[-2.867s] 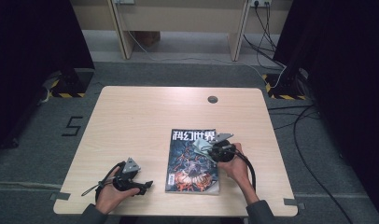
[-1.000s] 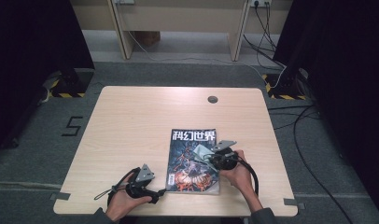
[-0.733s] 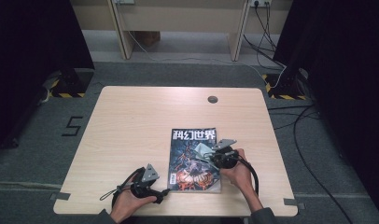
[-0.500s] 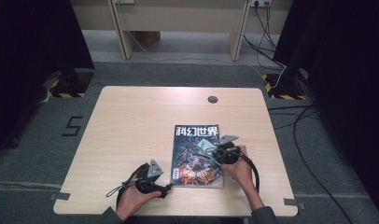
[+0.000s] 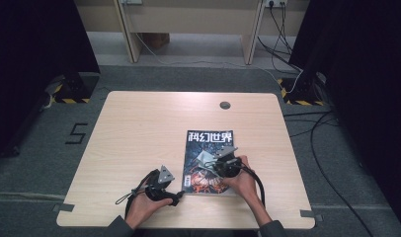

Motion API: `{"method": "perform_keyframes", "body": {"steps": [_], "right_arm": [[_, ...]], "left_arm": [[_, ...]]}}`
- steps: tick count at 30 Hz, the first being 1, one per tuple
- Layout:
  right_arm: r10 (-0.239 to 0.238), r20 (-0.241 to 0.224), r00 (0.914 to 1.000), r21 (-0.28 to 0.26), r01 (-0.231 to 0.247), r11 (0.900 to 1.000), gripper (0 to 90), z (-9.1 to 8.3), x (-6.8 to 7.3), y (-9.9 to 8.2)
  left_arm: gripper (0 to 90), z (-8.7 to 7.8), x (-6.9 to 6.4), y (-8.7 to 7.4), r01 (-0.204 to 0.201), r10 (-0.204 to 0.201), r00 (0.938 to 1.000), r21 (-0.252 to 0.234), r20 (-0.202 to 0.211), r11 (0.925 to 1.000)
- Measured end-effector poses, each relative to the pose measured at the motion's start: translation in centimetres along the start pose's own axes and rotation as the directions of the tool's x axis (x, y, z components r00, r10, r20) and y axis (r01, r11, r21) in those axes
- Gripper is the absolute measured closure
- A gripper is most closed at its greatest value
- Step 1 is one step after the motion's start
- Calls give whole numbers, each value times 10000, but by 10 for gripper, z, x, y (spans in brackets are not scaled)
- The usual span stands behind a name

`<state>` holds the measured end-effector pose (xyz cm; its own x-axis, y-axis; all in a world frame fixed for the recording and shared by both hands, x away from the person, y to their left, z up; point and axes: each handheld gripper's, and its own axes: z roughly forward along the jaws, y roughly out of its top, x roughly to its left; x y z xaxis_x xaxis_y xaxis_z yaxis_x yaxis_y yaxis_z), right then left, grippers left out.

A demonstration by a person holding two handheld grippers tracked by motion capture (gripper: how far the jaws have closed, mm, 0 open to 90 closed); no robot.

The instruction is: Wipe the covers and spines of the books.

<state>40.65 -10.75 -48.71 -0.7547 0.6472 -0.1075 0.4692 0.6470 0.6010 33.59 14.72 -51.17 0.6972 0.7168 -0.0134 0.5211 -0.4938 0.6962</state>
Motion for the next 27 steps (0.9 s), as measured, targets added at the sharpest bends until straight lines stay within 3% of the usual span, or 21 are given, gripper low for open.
{"method": "perform_keyframes", "body": {"steps": [5, 11, 16, 21, 24, 27], "right_arm": [[-336, -489, 9982, -96, 332, 9994, 805, 5, 20, 10], [-618, -825, 9947, -188, 604, 9980, 804, 8, 35, 16], [-869, -1157, 9895, -305, 839, 9960, 804, 9, 44, 17], [-1079, -1350, 9850, -345, 1041, 9940, 804, 7, 51, 16], [-979, -1346, 9860, -294, 948, 9951, 805, 5, 49, 13], [-1062, -1007, 9892, -244, 1043, 9943, 805, 3, 42, 10]], "left_arm": [[214, -3, 1, -1, 93, -91, 9995, -41, 302, 9999], [213, -22, 11, -10, 216, -211, 9987, -98, 470, 9997], [213, -37, 29, -21, 662, -661, 9978, -199, 80, 9976], [213, -43, 40, -30, 863, -866, 9959, -126, -262, 9962], [213, -44, 44, -31, 783, -785, 9960, -65, -430, 9969], [213, -43, 48, -33, 732, -728, 9952, 51, -654, 9973]]}}
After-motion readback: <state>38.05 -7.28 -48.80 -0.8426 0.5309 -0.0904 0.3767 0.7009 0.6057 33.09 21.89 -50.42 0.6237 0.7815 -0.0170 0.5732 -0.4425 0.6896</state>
